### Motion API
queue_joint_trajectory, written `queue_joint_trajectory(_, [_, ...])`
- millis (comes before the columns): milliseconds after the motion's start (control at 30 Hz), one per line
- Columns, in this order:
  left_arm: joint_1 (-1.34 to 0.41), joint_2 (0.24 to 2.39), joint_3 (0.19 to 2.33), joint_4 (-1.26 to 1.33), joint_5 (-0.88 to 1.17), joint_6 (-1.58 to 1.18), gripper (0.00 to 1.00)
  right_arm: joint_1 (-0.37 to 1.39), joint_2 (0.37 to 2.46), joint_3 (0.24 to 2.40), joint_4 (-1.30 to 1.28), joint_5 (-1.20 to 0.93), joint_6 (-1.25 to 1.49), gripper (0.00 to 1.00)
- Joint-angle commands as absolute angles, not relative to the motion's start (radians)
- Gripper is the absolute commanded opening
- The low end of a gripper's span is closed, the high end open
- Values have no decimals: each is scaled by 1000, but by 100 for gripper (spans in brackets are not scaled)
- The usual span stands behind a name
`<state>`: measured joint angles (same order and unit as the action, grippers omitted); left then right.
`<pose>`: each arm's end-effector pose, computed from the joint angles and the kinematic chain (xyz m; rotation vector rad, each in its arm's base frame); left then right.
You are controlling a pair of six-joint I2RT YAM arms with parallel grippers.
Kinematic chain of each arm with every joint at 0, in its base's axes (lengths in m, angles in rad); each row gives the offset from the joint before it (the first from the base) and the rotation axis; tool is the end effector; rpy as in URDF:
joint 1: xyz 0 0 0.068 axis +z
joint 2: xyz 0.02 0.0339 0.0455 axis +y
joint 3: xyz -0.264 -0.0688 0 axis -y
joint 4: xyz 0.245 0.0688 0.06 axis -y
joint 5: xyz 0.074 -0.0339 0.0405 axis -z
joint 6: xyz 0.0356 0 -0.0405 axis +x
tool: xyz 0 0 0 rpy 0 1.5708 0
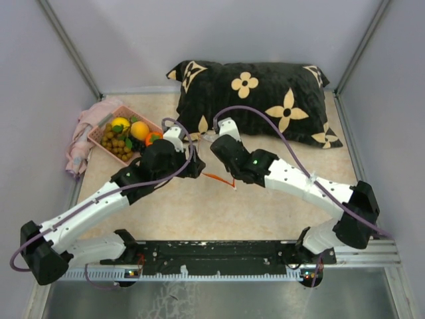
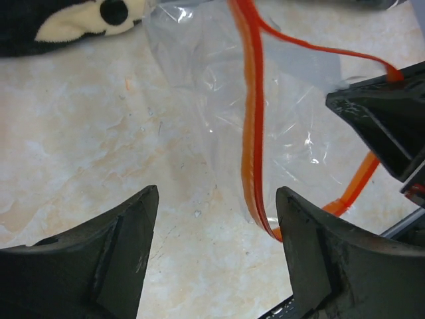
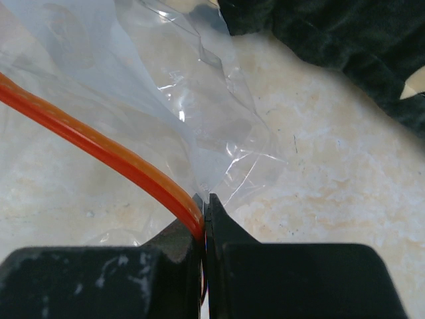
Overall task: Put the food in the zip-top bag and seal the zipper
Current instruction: Open the zipper of the food storage bag.
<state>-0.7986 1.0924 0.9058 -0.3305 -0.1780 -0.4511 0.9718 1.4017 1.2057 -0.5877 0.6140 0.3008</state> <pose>0.1755 -0.1712 0.3075 0.2591 2.1148 -0.5700 0.1864 0.2367 0.3121 -0.4442 2.1403 -0.0179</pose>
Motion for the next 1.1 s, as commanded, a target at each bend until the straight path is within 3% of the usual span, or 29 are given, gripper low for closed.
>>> queue_joint_trajectory(0, [-786,1042,948,-290,-171,-428,81,967,1444,1315,-670,678,324,0])
queue_joint_trajectory(167, [-779,1042,949,-277,-151,-426,88,967,1490,1355,-706,654,329,0])
queue_joint_trajectory(400, [-774,1114,917,-225,-157,-455,85,967,1514,1359,-674,559,337,0])
queue_joint_trajectory(467, [-770,1147,921,-217,-167,-445,79,967,1516,1359,-675,539,337,0])
queue_joint_trajectory(567, [-766,1191,945,-212,-163,-426,59,967,1510,1350,-676,521,342,0])
queue_joint_trajectory(700, [-766,1235,967,-234,-175,-425,21,966,1490,1322,-663,503,343,0])
queue_joint_trajectory(767, [-762,1245,979,-257,-184,-444,8,968,1475,1304,-657,494,339,5])
queue_joint_trajectory(933, [-748,1246,999,-307,-204,-513,0,987,1428,1244,-632,526,346,30])
queue_joint_trajectory(1067, [-739,1250,1007,-317,-189,-553,0,1020,1392,1202,-604,553,361,37])
